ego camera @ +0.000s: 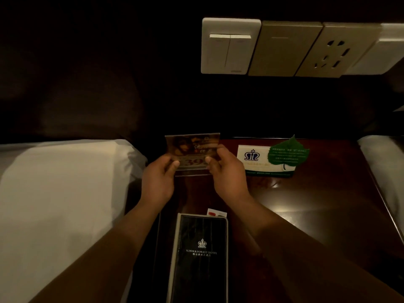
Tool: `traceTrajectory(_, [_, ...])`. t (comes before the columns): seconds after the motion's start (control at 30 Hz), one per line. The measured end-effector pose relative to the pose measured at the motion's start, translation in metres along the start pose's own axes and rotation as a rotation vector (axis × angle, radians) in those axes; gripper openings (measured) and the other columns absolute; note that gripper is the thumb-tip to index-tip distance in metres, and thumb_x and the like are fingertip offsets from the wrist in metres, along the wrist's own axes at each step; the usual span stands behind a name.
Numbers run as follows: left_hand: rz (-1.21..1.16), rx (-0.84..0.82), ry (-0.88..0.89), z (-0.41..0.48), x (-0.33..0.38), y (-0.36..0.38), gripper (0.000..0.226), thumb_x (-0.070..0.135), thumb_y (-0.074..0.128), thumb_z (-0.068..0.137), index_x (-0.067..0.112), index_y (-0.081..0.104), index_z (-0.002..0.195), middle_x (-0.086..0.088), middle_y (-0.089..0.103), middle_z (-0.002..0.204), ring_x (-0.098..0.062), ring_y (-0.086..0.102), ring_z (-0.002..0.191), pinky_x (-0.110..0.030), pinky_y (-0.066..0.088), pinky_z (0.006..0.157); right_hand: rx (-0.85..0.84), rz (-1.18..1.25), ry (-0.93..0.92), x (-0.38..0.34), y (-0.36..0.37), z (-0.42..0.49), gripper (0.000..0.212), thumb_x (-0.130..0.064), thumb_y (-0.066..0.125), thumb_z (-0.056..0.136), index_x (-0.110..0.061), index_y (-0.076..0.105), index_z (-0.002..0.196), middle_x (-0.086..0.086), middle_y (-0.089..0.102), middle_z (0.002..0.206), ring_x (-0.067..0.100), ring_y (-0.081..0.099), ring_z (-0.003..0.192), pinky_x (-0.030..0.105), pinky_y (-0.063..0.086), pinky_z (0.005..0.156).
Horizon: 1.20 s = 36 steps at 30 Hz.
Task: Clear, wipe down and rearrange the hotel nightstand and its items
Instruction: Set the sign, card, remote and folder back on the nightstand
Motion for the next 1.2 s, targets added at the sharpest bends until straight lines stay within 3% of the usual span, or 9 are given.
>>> traceTrajectory(0.3, [-0.126,0.034,-0.044,-0.004,0.004,-0.001,0.029,0.014,0.057,0.098,0.042,0.064,0.091,0.010,0.073,0.096,-0.010,0.069,0.095,-0.036,0.056,0.087,-0.029,-0.018,0.042,0.006,0.006,0.001,0.019,-0.021,0.054,0.097,-0.012,0.058,0.113,0.009,0.065,0.104,0.024,0.063,0.092,0.045,0.054,0.081])
traceTrajectory(0.43, [-0.203,0.047,-0.069,-0.007,-0.001,0.000,0.026,0.011,0.056,0.098,0.020,0.064,0.121,0.001,0.071,0.113,-0.015,0.066,0.110,-0.037,0.052,0.098,-0.001,0.146,0.120,0.011,-0.010,-0.010,0.036,-0.021,0.061,0.094,-0.016,0.055,0.128,0.005,0.065,0.115,0.021,0.068,0.090,0.040,0.058,0.082])
traceTrajectory(0.57, [-0.243,0.026,-0.066,-0.024,-0.014,-0.003,0.045,0.007,0.053,0.099,0.022,0.048,0.142,-0.001,0.058,0.140,-0.012,0.055,0.127,-0.022,0.044,0.099,0.372,0.288,0.204,0.050,-0.094,-0.055,0.020,-0.021,0.061,0.094,-0.033,0.060,0.109,-0.007,0.067,0.091,0.005,0.068,0.068,0.025,0.057,0.058])
traceTrajectory(0.6, [-0.242,0.020,-0.064,-0.028,-0.017,-0.003,0.047,0.007,0.052,0.100,0.023,0.046,0.144,-0.001,0.056,0.141,-0.011,0.054,0.127,-0.018,0.042,0.099,0.503,0.251,0.257,0.066,-0.124,-0.065,0.019,-0.021,0.062,0.092,-0.034,0.058,0.106,-0.006,0.065,0.090,0.001,0.066,0.069,0.029,0.056,0.057])
traceTrajectory(0.67, [-0.227,0.003,-0.059,-0.033,-0.020,-0.001,0.047,0.008,0.050,0.101,0.024,0.044,0.144,0.000,0.055,0.143,-0.010,0.052,0.129,-0.021,0.040,0.103,0.623,0.128,0.389,0.095,-0.170,-0.071,0.035,-0.023,0.067,0.088,-0.029,0.052,0.119,0.002,0.059,0.112,0.005,0.062,0.093,0.040,0.058,0.072])
traceTrajectory(0.73, [-0.201,-0.021,-0.065,-0.034,-0.019,0.004,0.045,0.011,0.049,0.102,0.023,0.044,0.145,0.001,0.055,0.142,-0.011,0.051,0.131,-0.031,0.040,0.109,0.474,0.056,0.501,0.116,-0.182,-0.059,0.068,-0.024,0.070,0.085,-0.028,0.034,0.142,0.004,0.040,0.141,0.014,0.053,0.111,0.035,0.057,0.075])
traceTrajectory(0.8, [-0.174,-0.004,-0.073,-0.035,-0.017,0.006,0.044,0.014,0.049,0.103,0.021,0.045,0.146,0.001,0.058,0.140,-0.011,0.053,0.129,-0.036,0.040,0.111,0.318,0.128,0.496,0.122,-0.173,-0.043,0.080,-0.019,0.070,0.086,-0.028,0.022,0.150,0.001,0.042,0.143,0.014,0.059,0.096,0.027,0.053,0.057])
traceTrajectory(0.93, [-0.107,0.043,-0.081,-0.034,-0.013,0.005,0.042,0.016,0.048,0.103,0.022,0.049,0.144,0.001,0.062,0.136,-0.012,0.056,0.124,-0.034,0.042,0.108,0.173,0.220,0.408,0.126,-0.151,-0.024,0.051,-0.010,0.064,0.091,-0.018,0.041,0.136,0.006,0.065,0.116,0.023,0.068,0.077,0.030,0.055,0.054])
traceTrajectory(1.2, [-0.081,0.070,-0.125,-0.026,-0.015,0.006,0.042,0.020,0.053,0.101,0.020,0.049,0.143,-0.003,0.063,0.133,-0.020,0.057,0.125,-0.044,0.044,0.109,0.212,0.285,0.390,0.125,-0.134,-0.003,0.035,-0.008,0.063,0.092,-0.006,0.047,0.124,0.011,0.062,0.092,0.016,0.062,0.064,0.025,0.055,0.050])
Point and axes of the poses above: each hand's wrist, its own z-axis towards the middle knuckle, its own y-axis out of the palm, x = y × z, the point moved 8 cm from there along z, towards the middle knuckle
